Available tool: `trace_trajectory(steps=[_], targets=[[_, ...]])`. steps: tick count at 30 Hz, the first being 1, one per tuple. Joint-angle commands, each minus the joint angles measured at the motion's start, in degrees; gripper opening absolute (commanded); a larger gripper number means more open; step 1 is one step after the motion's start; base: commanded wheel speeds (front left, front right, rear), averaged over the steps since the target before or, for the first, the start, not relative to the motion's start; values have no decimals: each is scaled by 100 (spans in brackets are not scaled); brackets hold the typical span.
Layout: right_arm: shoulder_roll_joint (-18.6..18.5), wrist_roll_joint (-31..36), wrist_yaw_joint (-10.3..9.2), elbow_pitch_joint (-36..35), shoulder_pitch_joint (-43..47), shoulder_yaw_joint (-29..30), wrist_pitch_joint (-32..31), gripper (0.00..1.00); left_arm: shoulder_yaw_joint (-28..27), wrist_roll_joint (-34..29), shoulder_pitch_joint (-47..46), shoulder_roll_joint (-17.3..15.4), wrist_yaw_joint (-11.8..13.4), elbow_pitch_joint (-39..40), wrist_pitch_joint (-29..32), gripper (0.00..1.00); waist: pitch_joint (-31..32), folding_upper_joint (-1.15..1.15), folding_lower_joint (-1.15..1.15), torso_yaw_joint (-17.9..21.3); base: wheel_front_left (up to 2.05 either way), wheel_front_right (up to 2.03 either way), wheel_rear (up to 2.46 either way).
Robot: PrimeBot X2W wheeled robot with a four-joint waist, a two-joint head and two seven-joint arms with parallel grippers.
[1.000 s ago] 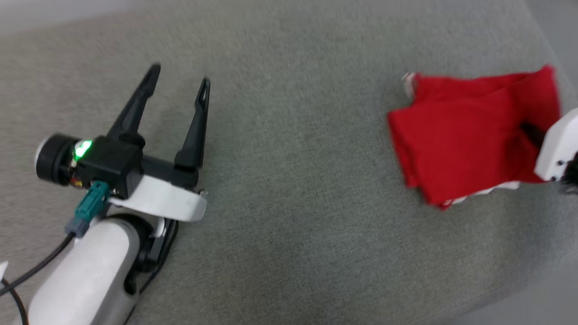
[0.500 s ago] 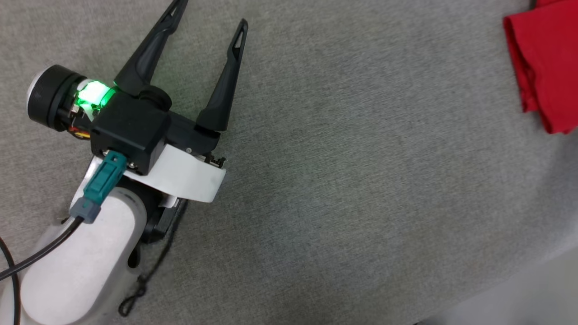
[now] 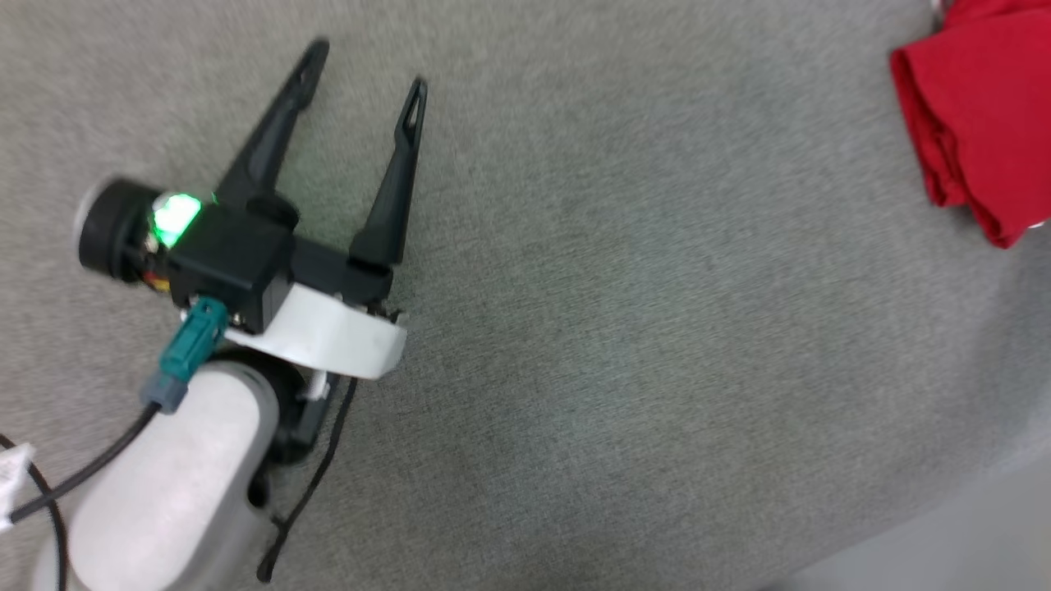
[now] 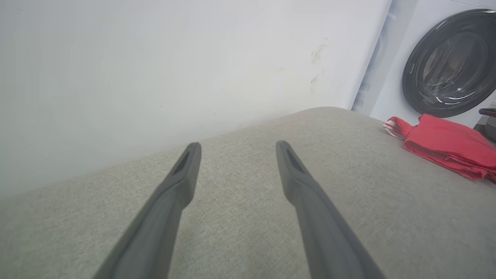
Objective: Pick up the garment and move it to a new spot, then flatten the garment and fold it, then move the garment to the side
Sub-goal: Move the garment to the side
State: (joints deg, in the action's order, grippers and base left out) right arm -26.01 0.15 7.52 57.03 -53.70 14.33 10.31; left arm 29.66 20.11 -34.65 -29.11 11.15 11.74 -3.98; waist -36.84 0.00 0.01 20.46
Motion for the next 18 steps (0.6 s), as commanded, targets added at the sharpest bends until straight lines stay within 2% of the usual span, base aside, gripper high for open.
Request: trace_trajectory(steps=[1, 10, 18], targets=[[-85, 110, -6, 22, 210, -63, -17, 100, -7, 94, 243, 95, 69, -121, -163, 100, 586, 0, -1, -102, 0, 0, 0], [-2, -106, -6, -456, 1422, -763, -125, 100, -119, 597, 1505, 388, 409, -740, -745, 100, 2165, 0, -1, -629, 0, 0, 0], [342, -718, -5, -1692, 2916, -1424, -364, 100, -267, 927, 2495, 470, 672, -941, -922, 100, 3060, 0, -1, -1159, 0, 0, 0]])
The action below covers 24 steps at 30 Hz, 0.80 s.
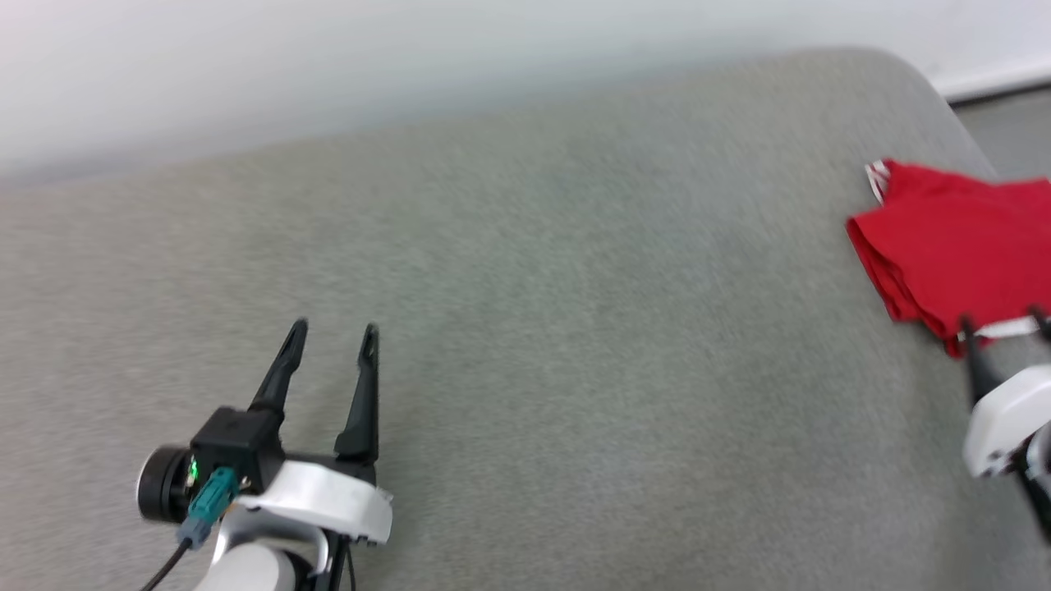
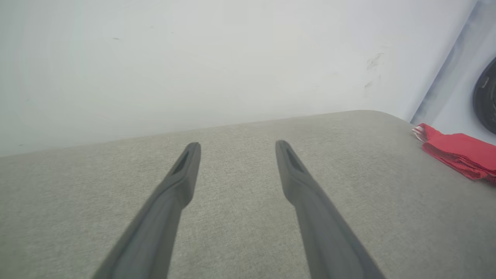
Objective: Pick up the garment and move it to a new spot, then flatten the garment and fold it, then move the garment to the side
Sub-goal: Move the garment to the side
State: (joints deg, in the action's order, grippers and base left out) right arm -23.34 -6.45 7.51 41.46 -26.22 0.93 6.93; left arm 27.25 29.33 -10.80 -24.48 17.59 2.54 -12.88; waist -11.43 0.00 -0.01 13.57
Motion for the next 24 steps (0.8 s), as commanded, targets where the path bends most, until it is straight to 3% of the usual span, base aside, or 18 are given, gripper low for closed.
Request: trace_trajectory(steps=[1, 11, 17, 24], targets=[[116, -137, -4, -341, 316, -171, -82, 100, -62, 51, 205, 8, 66, -30, -47, 100, 578, 0, 1, -527, 0, 0, 0], [524, -564, -5, -2379, 1434, -530, -337, 100, -268, 134, 689, -151, 228, -212, -117, 100, 1097, 0, 1, -1112, 0, 0, 0], [807, -441, -5, -3436, 2132, -214, -344, 100, -383, 70, 897, -373, 295, -324, -138, 100, 1250, 0, 1, -1259, 0, 0, 0], [1259, -296, -5, -4225, 2957, 107, -488, 100, -298, 80, 1094, -381, 312, -371, -131, 100, 1382, 0, 1, -1214, 0, 0, 0]])
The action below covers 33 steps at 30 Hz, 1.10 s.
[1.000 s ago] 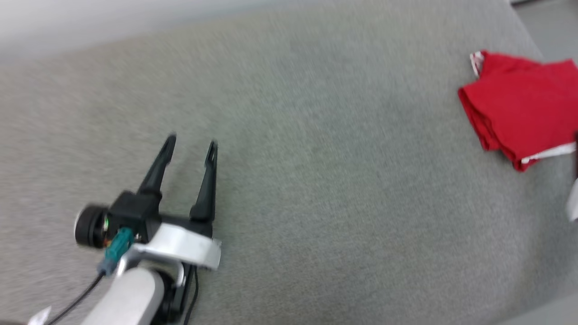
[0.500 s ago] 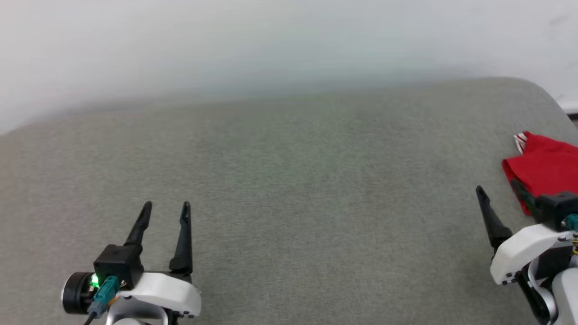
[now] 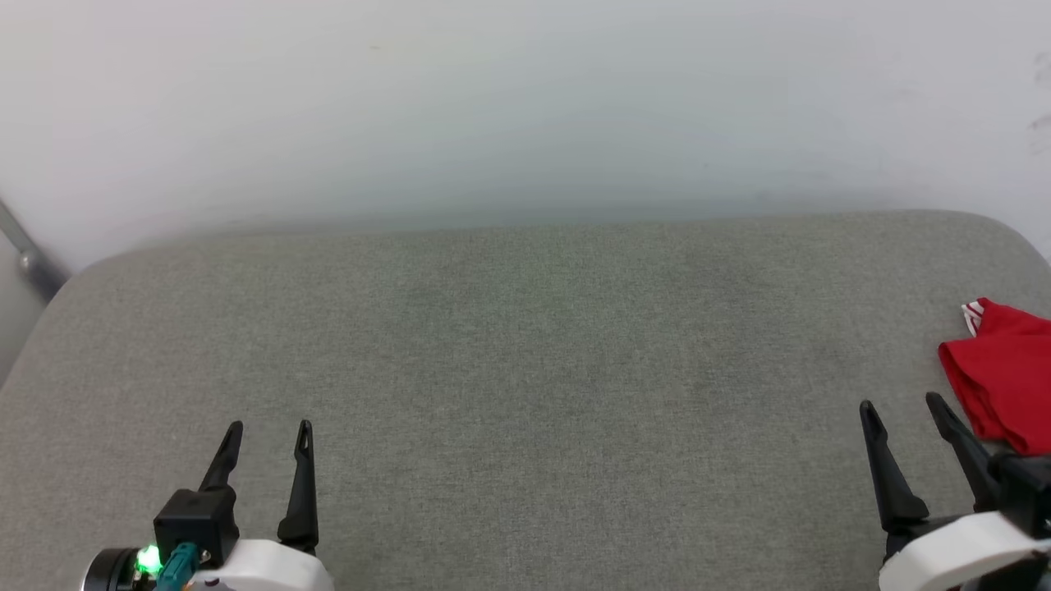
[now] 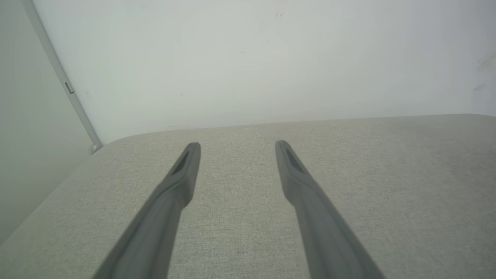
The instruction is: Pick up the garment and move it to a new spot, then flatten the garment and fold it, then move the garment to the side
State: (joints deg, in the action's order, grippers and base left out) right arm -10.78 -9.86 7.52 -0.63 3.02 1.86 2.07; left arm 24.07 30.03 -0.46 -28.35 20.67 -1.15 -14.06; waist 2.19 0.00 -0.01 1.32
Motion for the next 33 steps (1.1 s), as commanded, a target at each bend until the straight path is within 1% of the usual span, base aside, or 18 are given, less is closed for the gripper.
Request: trace_trajectory(steps=[1, 4, 6, 12, 29, 30, 33], targets=[[75, 36, -6, -105, 142, 70, -18, 100, 23, 24, 100, 11, 22, -9, -12, 100, 41, 0, 1, 10, 0, 0, 0], [256, 57, -5, -300, 366, 164, -92, 100, 38, 20, 210, 25, 93, 50, 12, 100, 87, 0, 1, -6, 0, 0, 0], [333, 67, -5, -379, 424, 171, -119, 100, 29, 43, 248, 9, 89, 48, 5, 100, 91, 0, 1, -19, 0, 0, 0], [438, 67, -5, -460, 458, 188, -148, 100, 32, 82, 237, 16, 68, 10, -4, 100, 106, 0, 1, -48, 0, 0, 0], [433, 21, -5, -363, 449, 104, -71, 100, 30, 140, 151, 30, 31, -7, -31, 100, 78, 0, 1, 1, 0, 0, 0], [437, 66, 0, -349, 407, 107, -106, 0, 28, 139, 208, 37, 22, -24, -4, 0, 78, 0, 1, 1, 0, 0, 0], [453, 57, 0, -172, 447, 98, -121, 0, 101, 166, 307, 156, 18, -165, 8, 0, 77, 0, 1, 1, 0, 0, 0]])
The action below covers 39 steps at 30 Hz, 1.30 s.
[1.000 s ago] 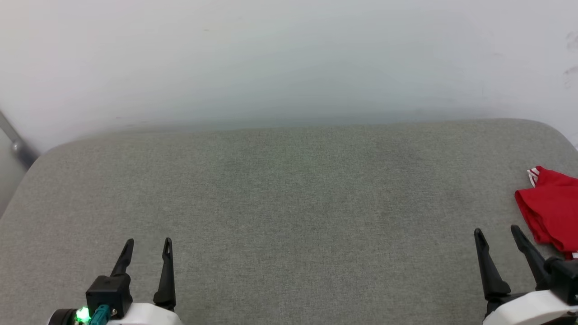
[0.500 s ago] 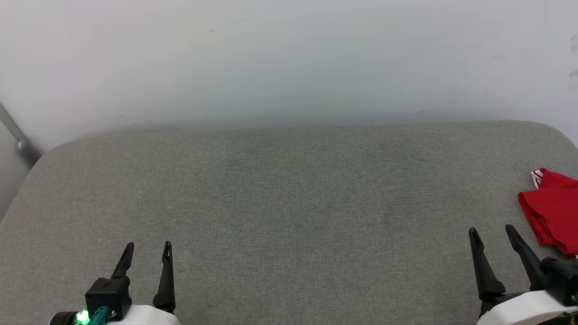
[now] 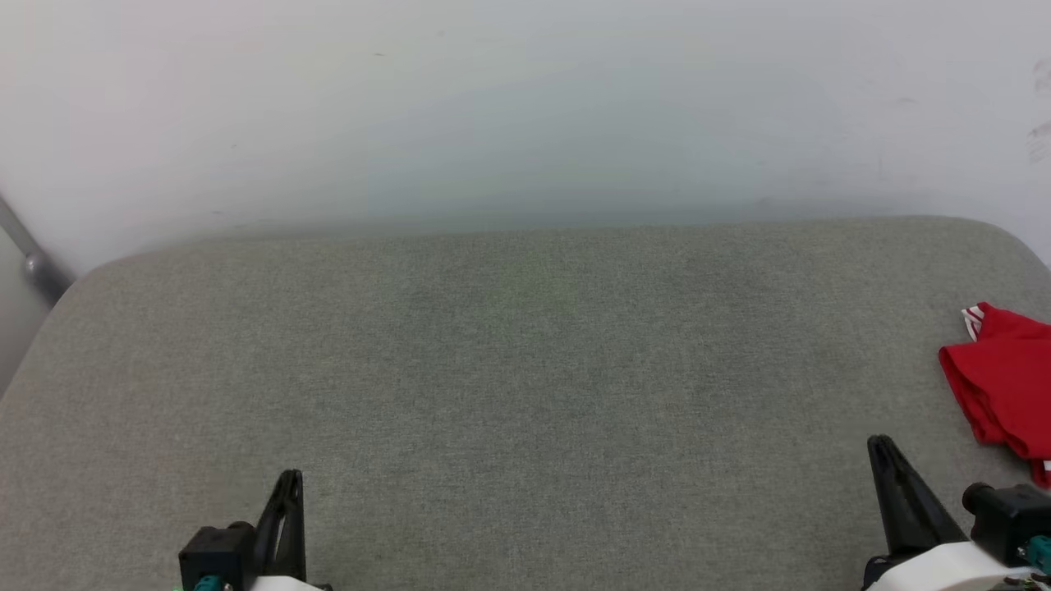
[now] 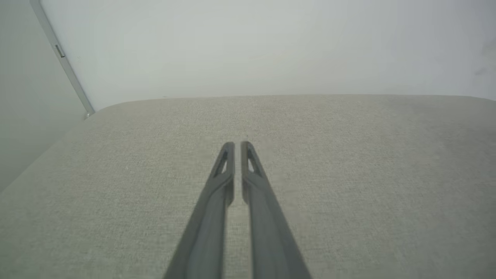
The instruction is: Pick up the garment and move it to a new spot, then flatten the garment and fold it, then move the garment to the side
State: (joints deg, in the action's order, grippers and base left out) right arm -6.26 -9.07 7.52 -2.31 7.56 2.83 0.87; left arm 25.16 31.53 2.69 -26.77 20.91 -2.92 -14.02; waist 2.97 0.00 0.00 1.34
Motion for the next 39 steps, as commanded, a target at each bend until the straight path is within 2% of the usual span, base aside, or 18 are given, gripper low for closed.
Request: trace_trajectory(steps=[1, 22, 39], targets=[[5, -109, 0, 29, -20, 7, -9, 0, -32, 84, 1, 35, -31, 6, 22, 0, -3, 0, 0, -1, 0, 0, 0], [94, -2326, -1, 452, -405, 109, -208, 0, -823, 1751, -262, 619, -790, -314, 521, 0, -55, 0, 0, -23, 0, 0, 0], [151, -3687, -1, 715, -646, 170, -327, 0, -1323, 2766, -425, 993, -1264, -502, 839, 0, -95, 0, 0, -41, 0, 0, 0]])
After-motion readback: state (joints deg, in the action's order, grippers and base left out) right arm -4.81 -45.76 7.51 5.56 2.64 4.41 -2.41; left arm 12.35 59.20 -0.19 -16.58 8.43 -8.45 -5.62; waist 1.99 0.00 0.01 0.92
